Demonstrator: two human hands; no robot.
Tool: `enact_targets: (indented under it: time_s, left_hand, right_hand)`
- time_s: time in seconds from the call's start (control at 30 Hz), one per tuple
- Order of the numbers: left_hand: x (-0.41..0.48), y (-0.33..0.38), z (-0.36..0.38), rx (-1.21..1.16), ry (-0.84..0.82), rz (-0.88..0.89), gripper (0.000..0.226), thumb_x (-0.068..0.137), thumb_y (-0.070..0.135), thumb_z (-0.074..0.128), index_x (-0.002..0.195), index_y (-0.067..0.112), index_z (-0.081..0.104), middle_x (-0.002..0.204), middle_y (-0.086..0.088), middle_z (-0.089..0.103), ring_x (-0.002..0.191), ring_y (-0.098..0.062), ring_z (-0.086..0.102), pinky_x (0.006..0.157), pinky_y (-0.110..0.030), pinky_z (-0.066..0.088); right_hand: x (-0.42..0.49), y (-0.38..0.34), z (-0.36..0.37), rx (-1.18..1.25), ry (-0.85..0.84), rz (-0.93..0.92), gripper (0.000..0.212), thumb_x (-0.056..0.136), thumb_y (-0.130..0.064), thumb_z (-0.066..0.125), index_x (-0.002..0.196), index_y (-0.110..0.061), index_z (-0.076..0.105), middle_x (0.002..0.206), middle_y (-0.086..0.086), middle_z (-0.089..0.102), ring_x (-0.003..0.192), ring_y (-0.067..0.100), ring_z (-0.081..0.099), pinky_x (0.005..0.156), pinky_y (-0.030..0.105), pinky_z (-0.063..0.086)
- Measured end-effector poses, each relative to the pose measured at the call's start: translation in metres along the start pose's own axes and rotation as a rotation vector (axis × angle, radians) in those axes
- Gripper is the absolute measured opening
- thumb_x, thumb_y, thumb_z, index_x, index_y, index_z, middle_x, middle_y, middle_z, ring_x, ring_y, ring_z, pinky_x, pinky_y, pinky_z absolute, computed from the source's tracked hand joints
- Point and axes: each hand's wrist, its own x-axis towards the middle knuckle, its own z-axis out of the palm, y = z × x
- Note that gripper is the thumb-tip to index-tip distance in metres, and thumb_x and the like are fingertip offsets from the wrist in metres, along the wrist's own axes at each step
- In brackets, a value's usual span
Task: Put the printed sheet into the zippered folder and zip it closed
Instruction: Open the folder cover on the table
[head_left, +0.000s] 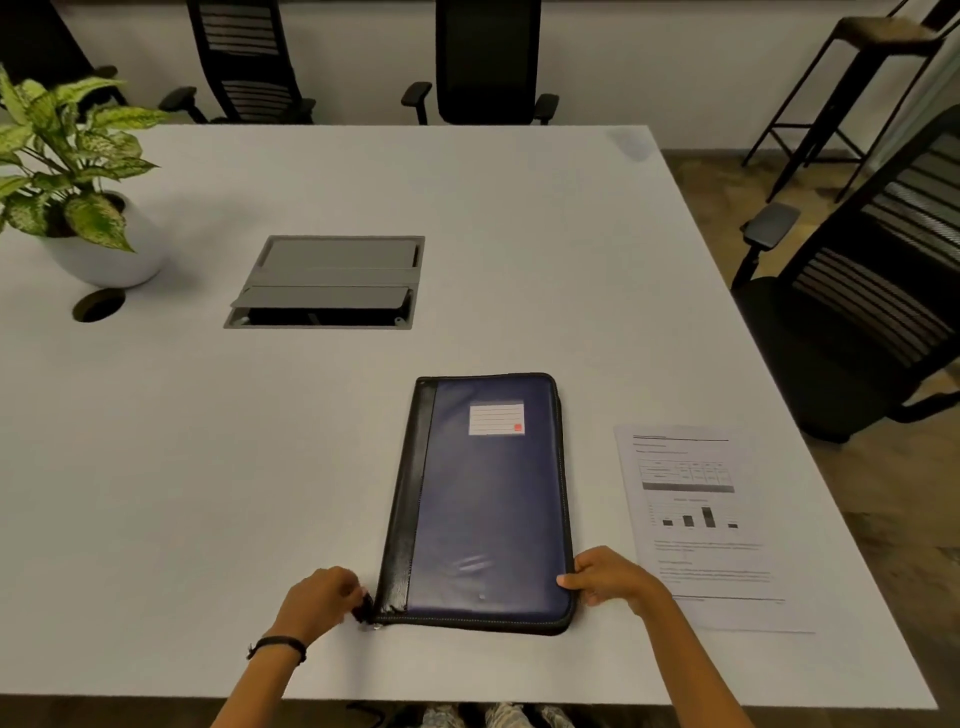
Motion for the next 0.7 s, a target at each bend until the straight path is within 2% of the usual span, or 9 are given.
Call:
enact_targets:
  time_s: [0.07, 0.17, 0.27, 0.33, 0.43, 0.5, 0.53, 0.63, 0.7]
  left_hand:
    - [0.002, 0.012, -0.01, -0.035, 0.067, 0.023, 0.022, 0.096, 0.036, 0.048, 0.102, 0.022, 0.065, 0.108, 0.003, 0.07, 0.093, -0.015, 0.067, 0.085, -0.027, 0.052]
    - [0.004, 0.04, -0.029, -0.176, 0.117, 0.108, 0.013, 0.095, 0.036, 0.051, 0.1, 0.029, 0.061, 0.113, 0.005, 0.067, 0.088, -0.012, 0.063, 0.083, -0.025, 0.051]
    - [0.004, 0.075, -0.048, -0.356, 0.137, 0.228, 0.027, 0.094, 0.036, 0.054, 0.119, 0.026, 0.056, 0.127, 0.001, 0.06, 0.103, -0.015, 0.061, 0.092, -0.029, 0.051]
    - [0.0, 0.103, -0.063, -0.477, 0.11, 0.294, 0.045, 0.093, 0.039, 0.054, 0.135, 0.027, 0.043, 0.143, -0.001, 0.048, 0.125, -0.019, 0.052, 0.105, -0.034, 0.044]
    - [-0.007, 0.144, -0.081, -0.542, 0.065, 0.308, 0.071, 0.09, 0.054, 0.049, 0.149, 0.028, 0.018, 0.159, 0.001, 0.021, 0.147, -0.02, 0.021, 0.118, -0.043, 0.026]
    - [-0.011, 0.169, -0.09, -0.493, 0.043, 0.277, 0.083, 0.086, 0.066, 0.043, 0.151, 0.031, 0.004, 0.162, -0.002, 0.006, 0.15, -0.024, 0.006, 0.12, -0.048, 0.017]
    - [-0.011, 0.18, -0.094, -0.461, 0.03, 0.257, 0.088, 0.084, 0.071, 0.039, 0.151, 0.032, -0.002, 0.162, -0.005, 0.003, 0.149, -0.028, 0.004, 0.121, -0.05, 0.015]
    - [-0.012, 0.199, -0.103, -0.352, 0.038, 0.198, 0.094, 0.085, 0.07, 0.038, 0.15, 0.027, -0.015, 0.159, -0.022, 0.004, 0.146, -0.041, 0.013, 0.12, -0.051, 0.02]
    - [-0.01, 0.198, -0.11, -0.297, 0.078, 0.202, 0.089, 0.092, 0.054, 0.044, 0.151, 0.019, -0.013, 0.15, -0.031, 0.027, 0.135, -0.042, 0.037, 0.111, -0.043, 0.037]
  right_hand:
    - [-0.006, -0.008, -0.009, -0.032, -0.053, -0.072, 0.027, 0.082, -0.028, 0.067, 0.075, -0.004, 0.059, 0.081, 0.007, 0.062, 0.073, 0.009, 0.058, 0.071, 0.019, 0.051]
    - [-0.02, -0.029, -0.017, -0.106, -0.115, -0.207, 0.042, 0.082, -0.03, 0.066, 0.101, 0.007, 0.062, 0.103, 0.022, 0.066, 0.087, 0.018, 0.062, 0.083, 0.028, 0.052]
    - [-0.033, -0.053, -0.018, -0.199, -0.11, -0.32, 0.051, 0.082, -0.034, 0.065, 0.095, 0.014, 0.056, 0.085, 0.024, 0.057, 0.076, 0.03, 0.054, 0.076, 0.032, 0.048]
    - [-0.042, -0.069, -0.016, -0.241, -0.103, -0.358, 0.041, 0.084, -0.034, 0.063, 0.077, 0.005, 0.055, 0.076, 0.015, 0.05, 0.068, 0.021, 0.048, 0.067, 0.025, 0.041]
    - [-0.057, -0.092, -0.009, -0.264, -0.12, -0.467, 0.026, 0.086, -0.033, 0.061, 0.069, -0.014, 0.057, 0.068, 0.001, 0.052, 0.064, 0.01, 0.05, 0.066, 0.018, 0.042]
    - [-0.065, -0.104, -0.002, -0.239, -0.163, -0.547, 0.015, 0.086, -0.03, 0.061, 0.087, -0.016, 0.066, 0.088, 0.0, 0.063, 0.081, 0.01, 0.06, 0.075, 0.018, 0.049]
    - [-0.067, -0.108, 0.001, -0.233, -0.175, -0.581, 0.02, 0.086, -0.028, 0.061, 0.099, -0.013, 0.065, 0.103, 0.003, 0.064, 0.092, 0.009, 0.061, 0.082, 0.018, 0.05]
    - [-0.065, -0.115, 0.008, -0.263, -0.188, -0.637, 0.033, 0.087, -0.021, 0.06, 0.119, -0.017, 0.056, 0.128, -0.002, 0.056, 0.104, -0.003, 0.054, 0.085, 0.009, 0.045]
    - [-0.06, -0.115, 0.011, -0.26, -0.196, -0.658, 0.035, 0.088, -0.017, 0.057, 0.122, -0.02, 0.054, 0.128, -0.008, 0.053, 0.105, -0.009, 0.052, 0.083, 0.006, 0.045]
